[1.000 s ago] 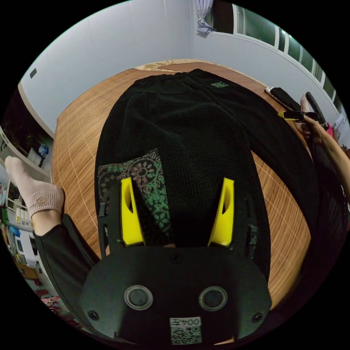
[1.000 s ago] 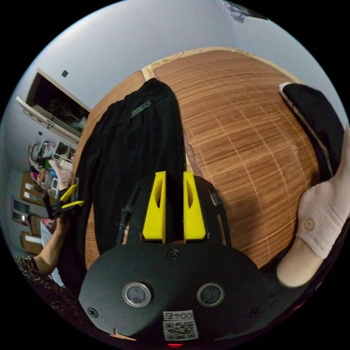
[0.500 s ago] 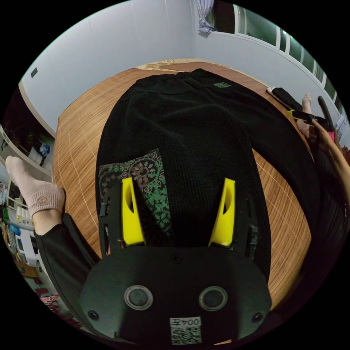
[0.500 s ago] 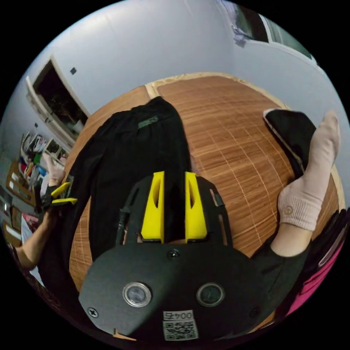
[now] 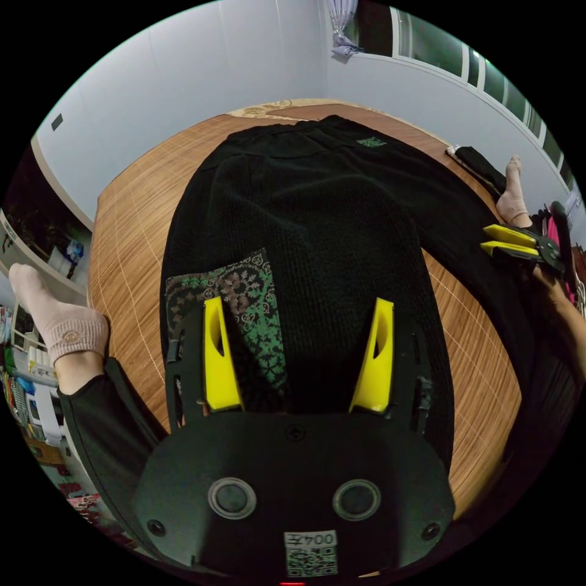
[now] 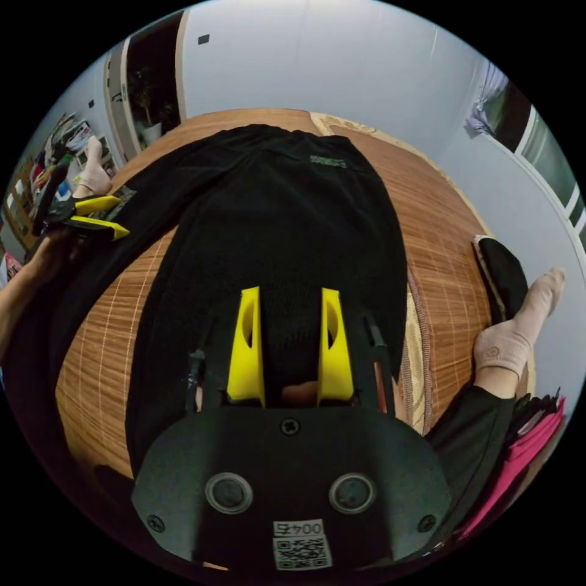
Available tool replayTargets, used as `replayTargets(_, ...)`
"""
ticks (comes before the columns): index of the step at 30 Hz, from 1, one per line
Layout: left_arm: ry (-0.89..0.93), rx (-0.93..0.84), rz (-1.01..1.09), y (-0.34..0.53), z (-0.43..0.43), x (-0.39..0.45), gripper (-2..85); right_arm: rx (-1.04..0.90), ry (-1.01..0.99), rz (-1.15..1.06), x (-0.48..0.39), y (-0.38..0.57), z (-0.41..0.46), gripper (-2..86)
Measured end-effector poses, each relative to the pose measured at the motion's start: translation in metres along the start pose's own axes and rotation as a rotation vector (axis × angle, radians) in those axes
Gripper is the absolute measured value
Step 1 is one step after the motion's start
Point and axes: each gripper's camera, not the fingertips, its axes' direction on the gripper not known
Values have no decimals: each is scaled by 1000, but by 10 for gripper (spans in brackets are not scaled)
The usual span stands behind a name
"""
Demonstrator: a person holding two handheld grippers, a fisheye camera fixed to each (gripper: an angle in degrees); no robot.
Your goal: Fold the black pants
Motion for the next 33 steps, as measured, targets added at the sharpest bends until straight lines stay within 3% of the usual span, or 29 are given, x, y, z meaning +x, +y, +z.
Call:
replayTargets(6, 4, 2, 0, -2, 0, -3, 309, 6, 118, 78, -14, 3, -5, 206)
replayTargets(11, 4, 3, 0, -3, 0, -6, 309, -21, -69, 118, -1, 3, -4, 178)
replayTargets(15, 4, 3, 1, -5, 0, -9, 309, -10, -56, 190, 2, 7, -7, 142)
replayTargets(33, 2, 3, -1, -12, 2, -30, 309, -16, -16, 167, -25, 17, -12, 148)
